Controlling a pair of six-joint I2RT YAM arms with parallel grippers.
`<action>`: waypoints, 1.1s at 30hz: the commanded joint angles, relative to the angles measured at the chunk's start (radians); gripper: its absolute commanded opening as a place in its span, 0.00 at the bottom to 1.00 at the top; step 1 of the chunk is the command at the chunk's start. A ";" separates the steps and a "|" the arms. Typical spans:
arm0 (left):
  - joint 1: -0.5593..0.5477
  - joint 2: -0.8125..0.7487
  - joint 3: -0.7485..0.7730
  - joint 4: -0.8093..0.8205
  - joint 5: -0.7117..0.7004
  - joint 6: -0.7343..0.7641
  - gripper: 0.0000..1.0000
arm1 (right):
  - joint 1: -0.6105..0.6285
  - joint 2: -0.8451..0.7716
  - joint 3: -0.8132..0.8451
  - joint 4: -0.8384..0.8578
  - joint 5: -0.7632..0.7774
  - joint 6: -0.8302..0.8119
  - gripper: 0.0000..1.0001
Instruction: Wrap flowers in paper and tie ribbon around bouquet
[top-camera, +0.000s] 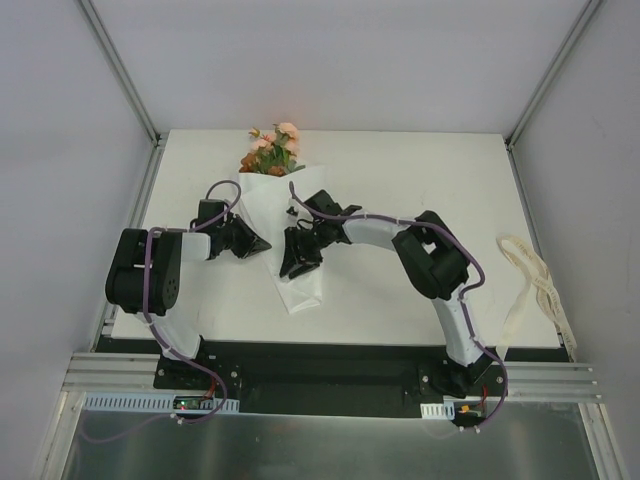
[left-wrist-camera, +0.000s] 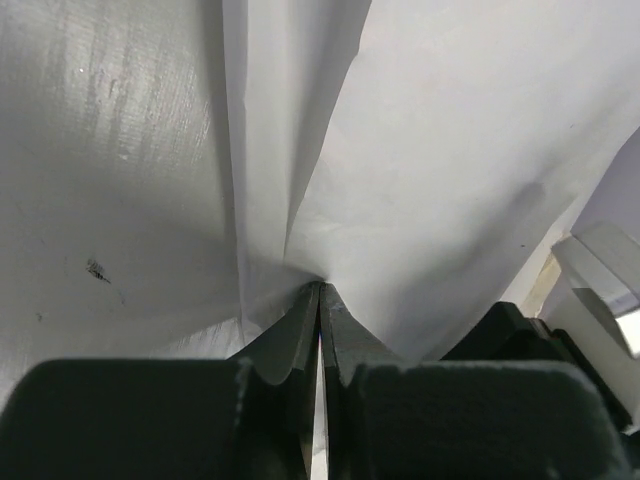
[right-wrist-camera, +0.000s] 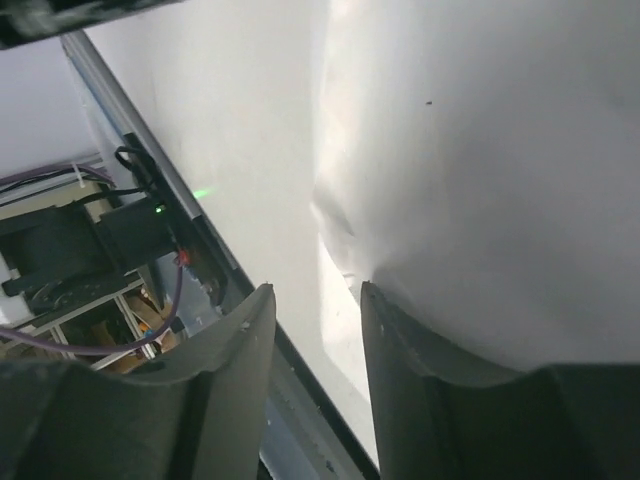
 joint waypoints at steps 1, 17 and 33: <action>0.009 -0.023 -0.036 -0.030 -0.060 0.050 0.00 | -0.042 -0.125 0.020 -0.029 -0.073 -0.045 0.45; 0.009 -0.057 -0.047 -0.016 -0.032 0.047 0.00 | 0.003 0.054 0.020 0.083 -0.057 0.015 0.16; -0.017 -0.069 -0.152 0.137 0.146 -0.050 0.12 | -0.016 0.030 -0.022 0.074 -0.051 -0.074 0.11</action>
